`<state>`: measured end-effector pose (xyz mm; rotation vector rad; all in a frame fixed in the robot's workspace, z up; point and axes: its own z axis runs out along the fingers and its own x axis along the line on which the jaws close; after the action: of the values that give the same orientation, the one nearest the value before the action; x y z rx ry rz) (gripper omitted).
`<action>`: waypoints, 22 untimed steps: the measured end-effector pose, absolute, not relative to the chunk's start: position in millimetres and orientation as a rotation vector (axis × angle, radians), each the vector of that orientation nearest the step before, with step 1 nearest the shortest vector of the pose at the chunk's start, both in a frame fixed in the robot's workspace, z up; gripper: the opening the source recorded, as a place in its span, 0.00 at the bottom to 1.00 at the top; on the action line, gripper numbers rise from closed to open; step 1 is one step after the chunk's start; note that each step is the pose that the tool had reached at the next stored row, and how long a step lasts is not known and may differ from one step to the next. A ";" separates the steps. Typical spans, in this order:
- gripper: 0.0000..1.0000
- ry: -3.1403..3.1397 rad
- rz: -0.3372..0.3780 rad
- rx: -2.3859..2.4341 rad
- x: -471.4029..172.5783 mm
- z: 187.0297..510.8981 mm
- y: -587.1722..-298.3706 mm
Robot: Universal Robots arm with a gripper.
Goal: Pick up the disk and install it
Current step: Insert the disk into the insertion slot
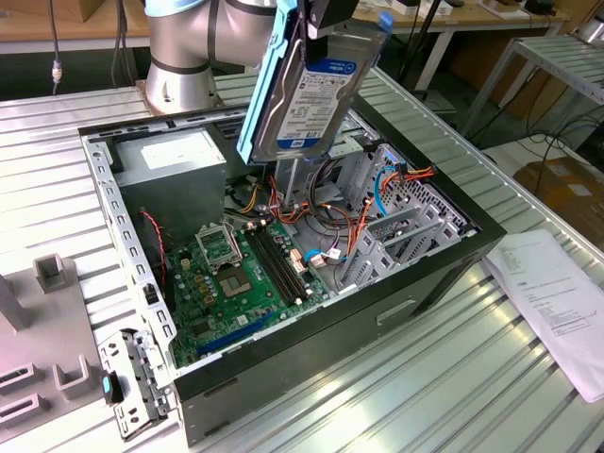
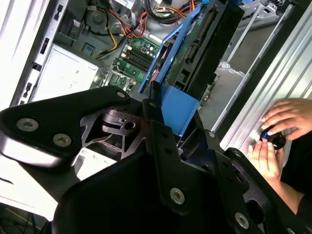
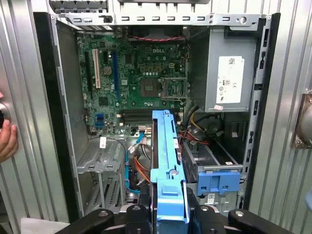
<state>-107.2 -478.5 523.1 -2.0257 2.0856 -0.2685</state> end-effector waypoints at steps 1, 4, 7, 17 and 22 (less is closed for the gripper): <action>0.37 2.086 -0.268 -2.026 -107.1 523.1 -479.6; 0.37 2.086 -0.269 -2.026 -107.1 522.7 -485.9; 0.37 2.086 -0.269 -2.026 -107.1 522.2 -494.8; 0.37 2.067 -0.300 -2.008 -107.1 515.2 -538.4; 0.37 2.034 -0.350 -1.978 -104.3 512.3 -542.5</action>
<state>-104.3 -542.5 512.3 -1.9781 2.0344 -0.3501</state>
